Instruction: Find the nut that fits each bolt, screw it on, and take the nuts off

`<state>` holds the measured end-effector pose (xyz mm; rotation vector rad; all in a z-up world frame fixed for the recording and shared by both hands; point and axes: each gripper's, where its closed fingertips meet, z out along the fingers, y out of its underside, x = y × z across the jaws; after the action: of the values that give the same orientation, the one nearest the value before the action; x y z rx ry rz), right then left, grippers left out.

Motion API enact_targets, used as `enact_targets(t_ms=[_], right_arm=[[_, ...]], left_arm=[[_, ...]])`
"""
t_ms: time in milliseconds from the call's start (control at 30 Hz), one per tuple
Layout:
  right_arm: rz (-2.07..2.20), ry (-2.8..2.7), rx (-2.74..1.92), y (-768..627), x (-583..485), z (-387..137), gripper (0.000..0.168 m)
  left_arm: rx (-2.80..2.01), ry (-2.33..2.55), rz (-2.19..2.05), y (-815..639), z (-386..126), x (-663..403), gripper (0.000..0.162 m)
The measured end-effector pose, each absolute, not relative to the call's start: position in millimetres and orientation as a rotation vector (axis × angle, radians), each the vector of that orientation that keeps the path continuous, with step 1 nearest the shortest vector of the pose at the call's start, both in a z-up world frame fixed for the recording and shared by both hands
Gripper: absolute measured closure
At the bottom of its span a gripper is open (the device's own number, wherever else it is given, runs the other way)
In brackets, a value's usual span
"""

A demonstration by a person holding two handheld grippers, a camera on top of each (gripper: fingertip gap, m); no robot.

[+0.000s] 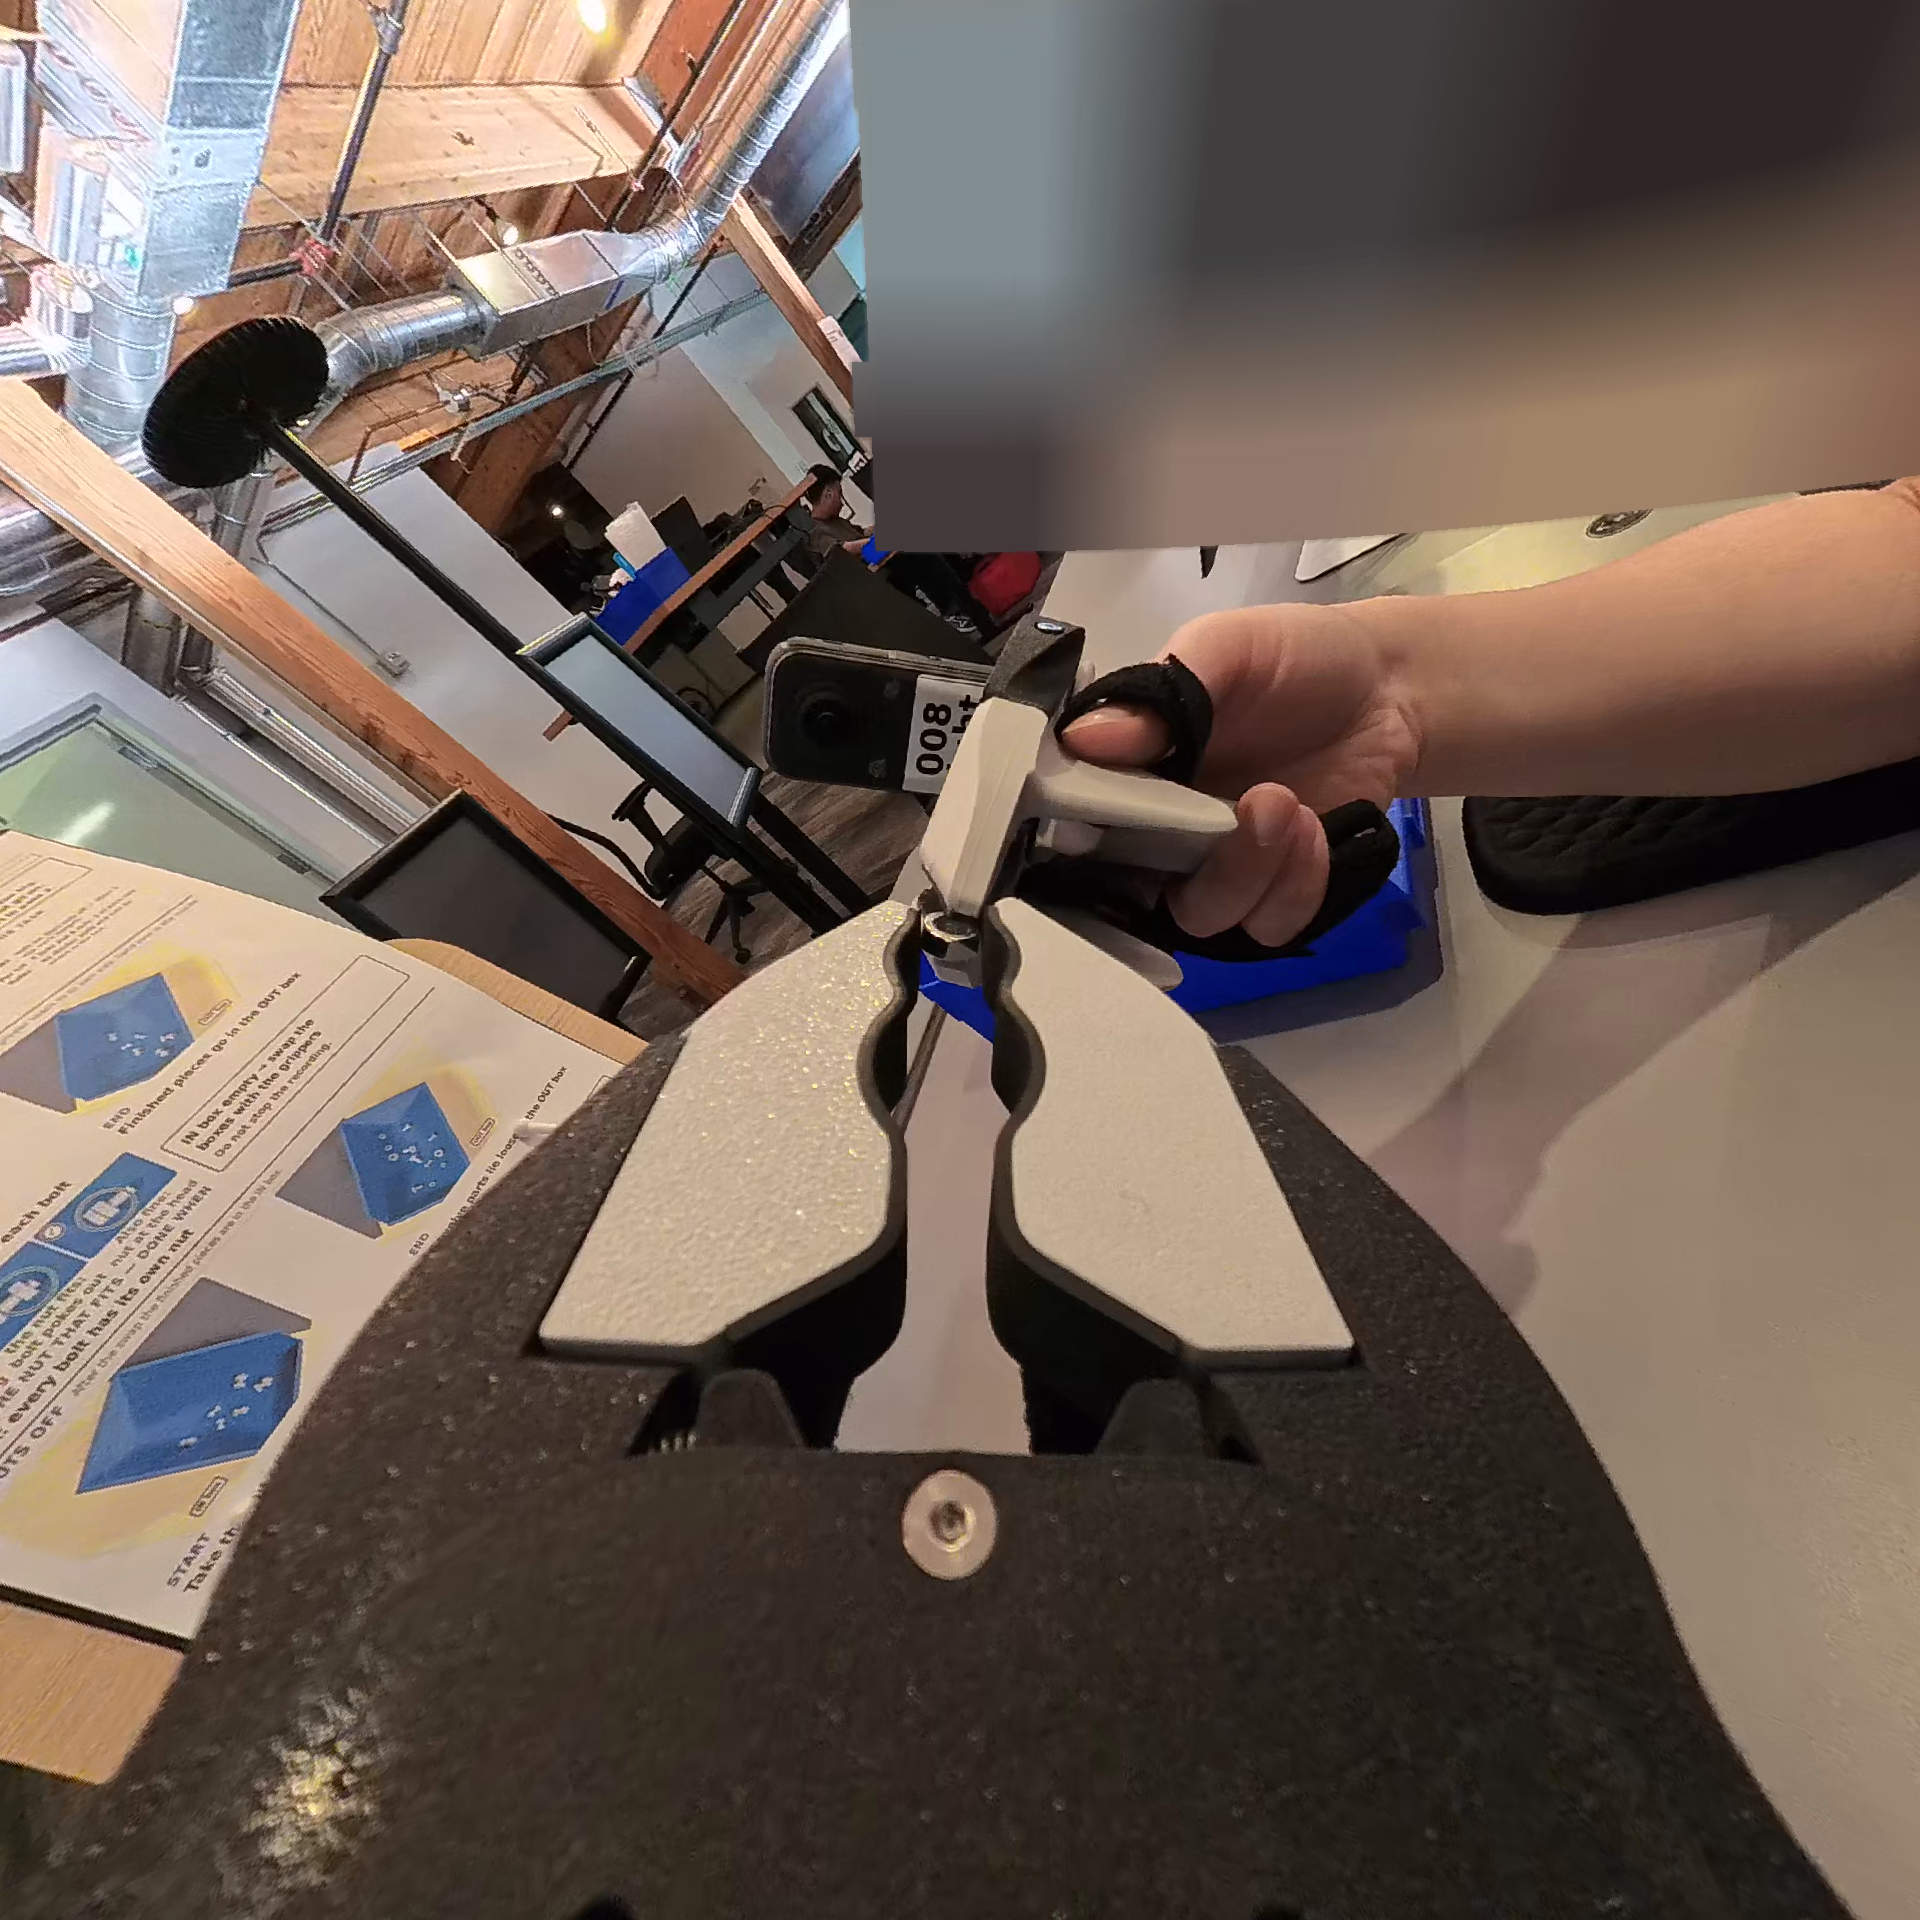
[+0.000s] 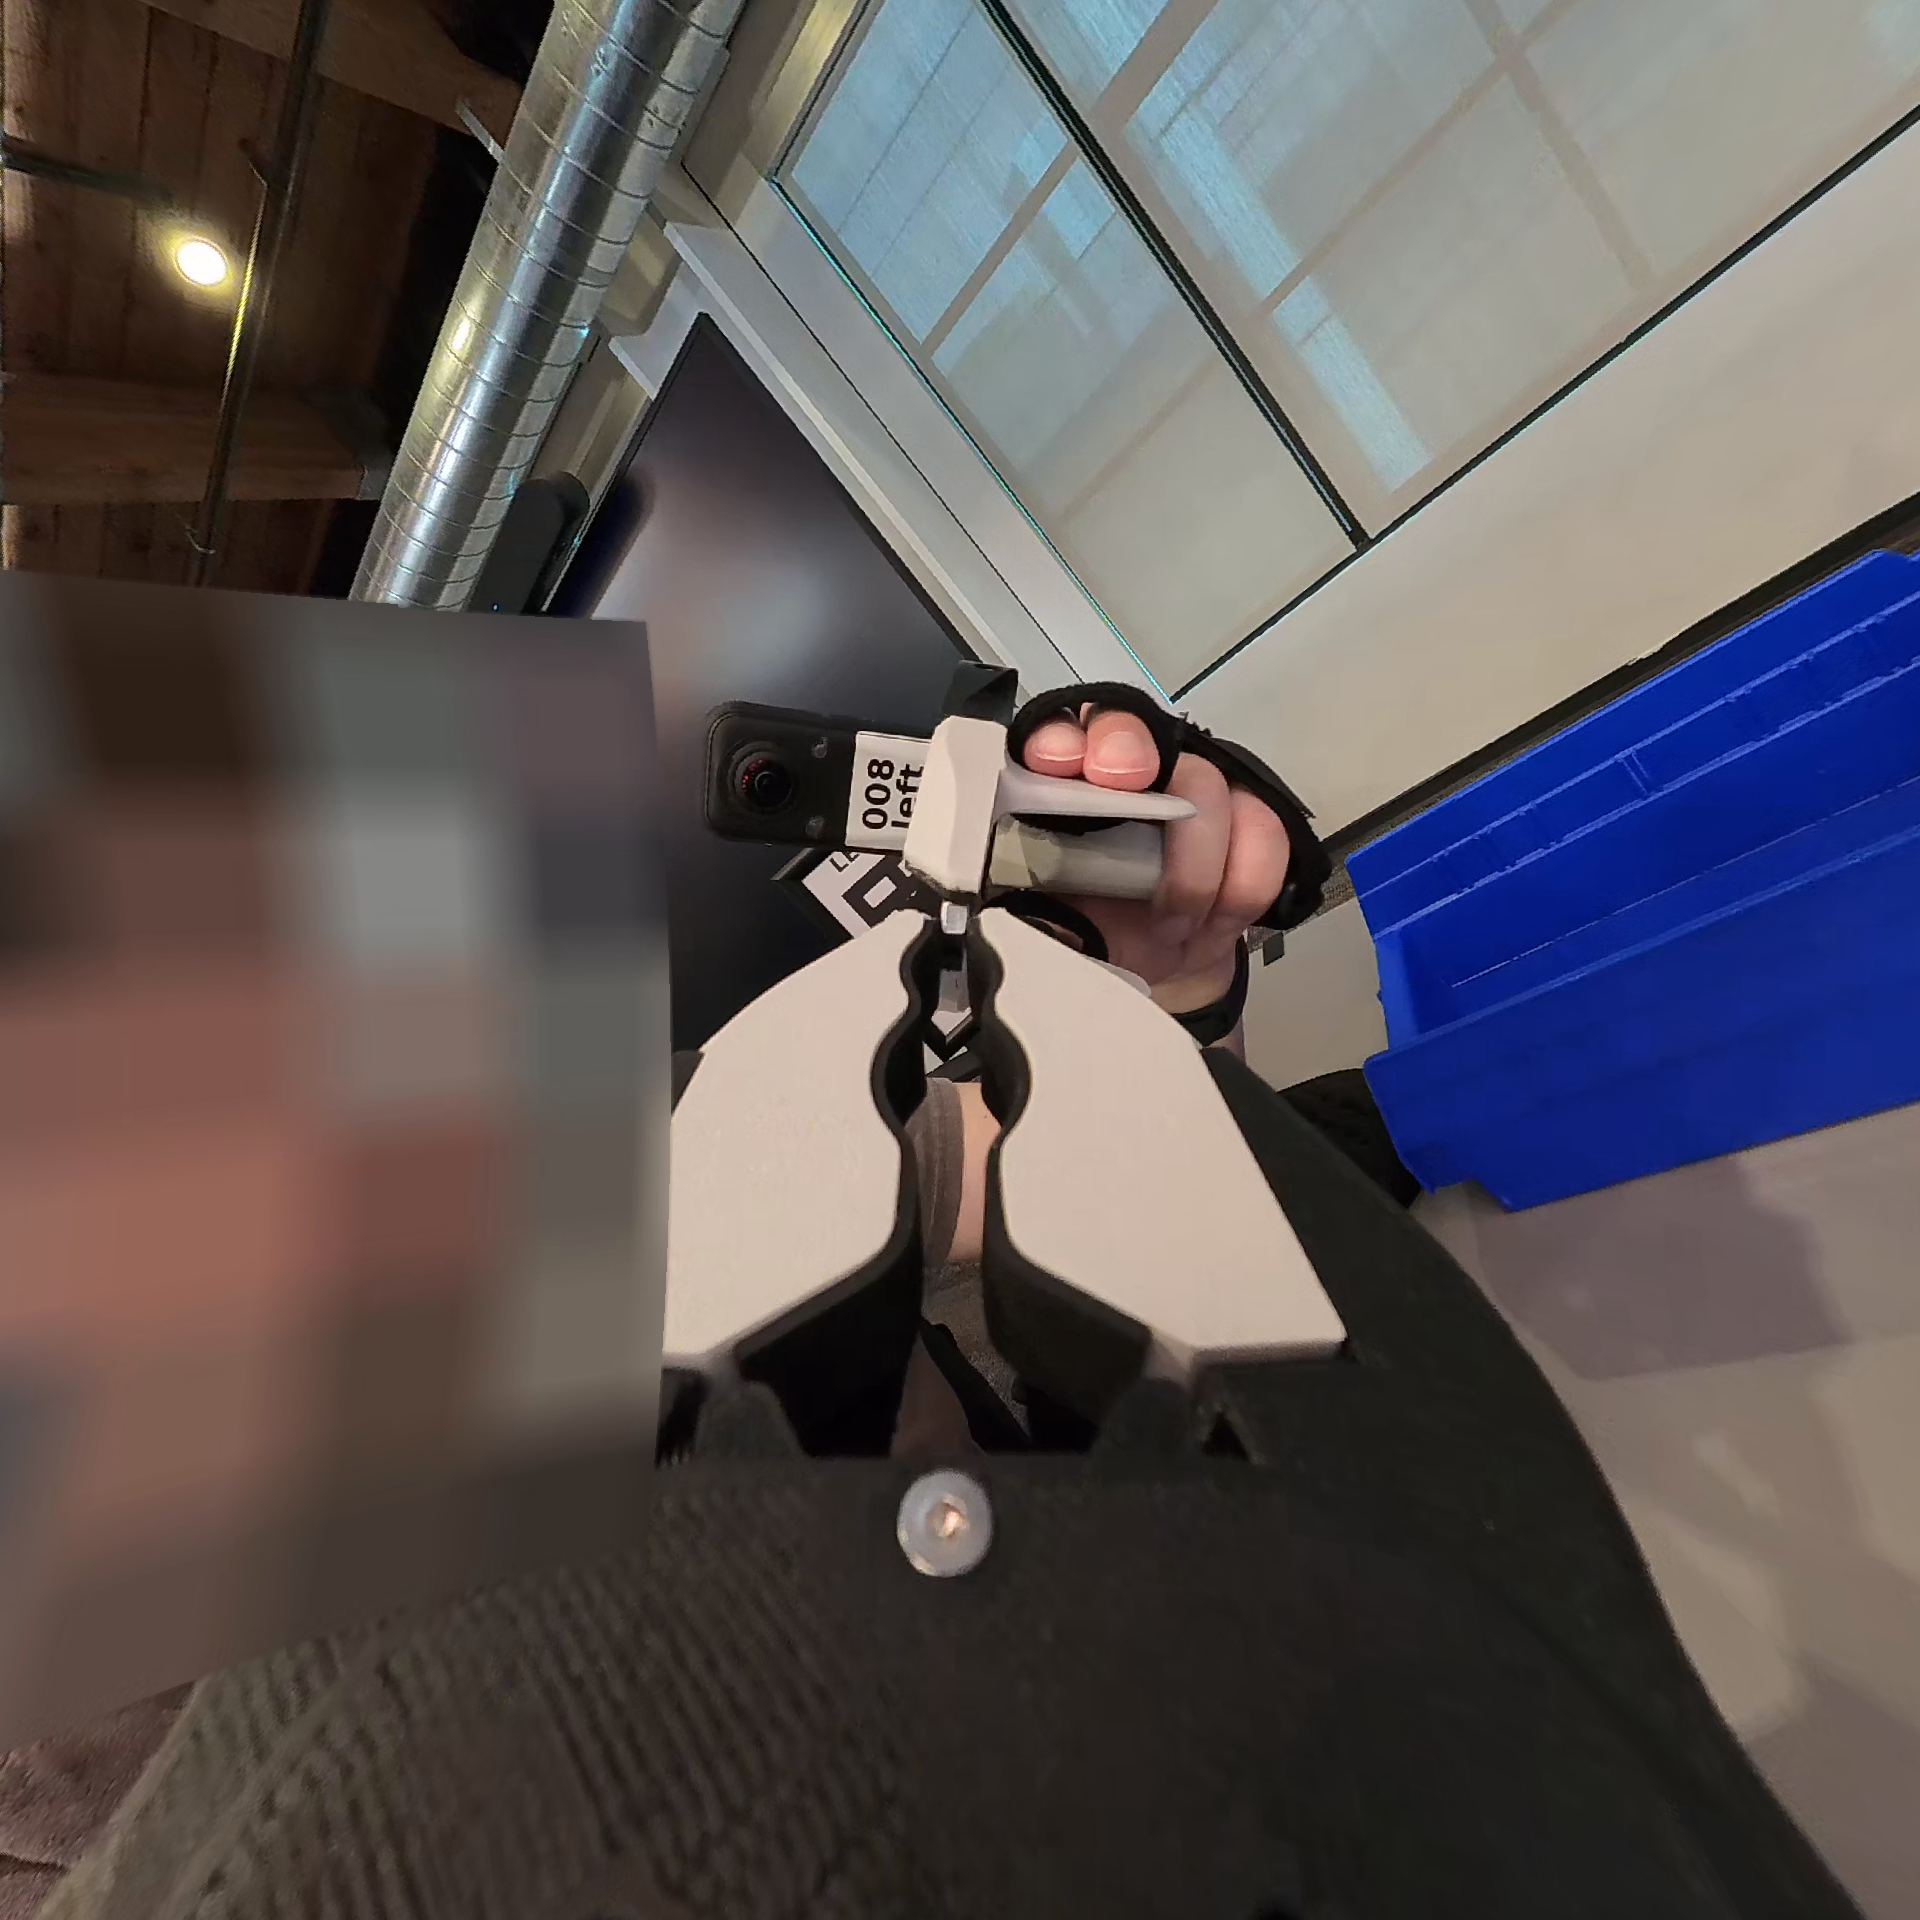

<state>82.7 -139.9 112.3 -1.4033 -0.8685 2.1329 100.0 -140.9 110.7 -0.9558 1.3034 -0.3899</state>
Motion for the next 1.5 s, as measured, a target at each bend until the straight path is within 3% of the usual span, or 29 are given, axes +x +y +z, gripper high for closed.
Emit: enact_targets(t_ms=[667, 967, 1133, 1300, 1500], right_arm=[[2.094, -0.881, -1.404, -138, 83, 112, 0.163], [1.913, -0.906, -1.397, -128, 89, 113, 0.149], [1.612, -1.081, -1.339, -120, 103, 108, 0.149], [1.057, -1.404, -1.374, -104, 117, 60, 0.146], [0.911, -1.459, -1.447, -93, 113, 36, 0.146]], left_arm=[[-0.973, 1.311, -0.359, -138, 109, 100, 0.152], [-0.996, 1.292, -0.368, -132, 112, 93, 0.152], [-1.039, 1.243, -0.415, -121, 125, 67, 0.152], [-1.09, 1.162, -0.524, -110, 141, 29, 0.152], [-1.072, 1.105, -0.589, -109, 154, 10, 0.152]])
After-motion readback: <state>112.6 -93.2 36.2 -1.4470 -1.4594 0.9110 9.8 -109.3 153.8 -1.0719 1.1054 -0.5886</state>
